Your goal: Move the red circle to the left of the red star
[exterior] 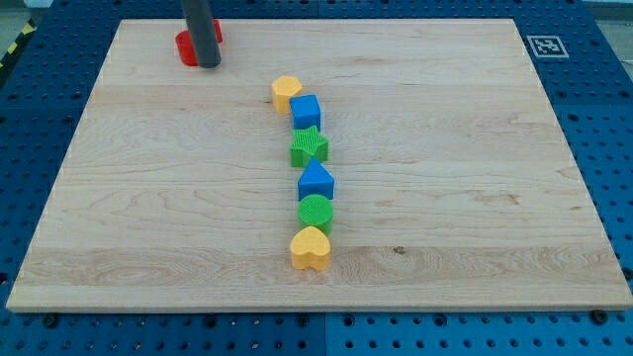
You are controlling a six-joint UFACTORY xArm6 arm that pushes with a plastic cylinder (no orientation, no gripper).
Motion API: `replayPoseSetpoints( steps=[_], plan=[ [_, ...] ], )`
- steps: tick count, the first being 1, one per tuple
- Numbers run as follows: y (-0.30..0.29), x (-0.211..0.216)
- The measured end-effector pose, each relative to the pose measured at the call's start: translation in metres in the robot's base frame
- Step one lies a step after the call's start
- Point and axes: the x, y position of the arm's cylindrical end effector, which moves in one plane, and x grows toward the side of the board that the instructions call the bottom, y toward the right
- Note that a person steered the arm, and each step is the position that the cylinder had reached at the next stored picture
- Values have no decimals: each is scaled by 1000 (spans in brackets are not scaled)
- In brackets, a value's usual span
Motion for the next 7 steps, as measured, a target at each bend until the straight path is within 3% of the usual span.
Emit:
replayPoseSetpoints(
  steps=[5,7],
  plan=[
    [-40,-41],
    [-20,13]
  ],
)
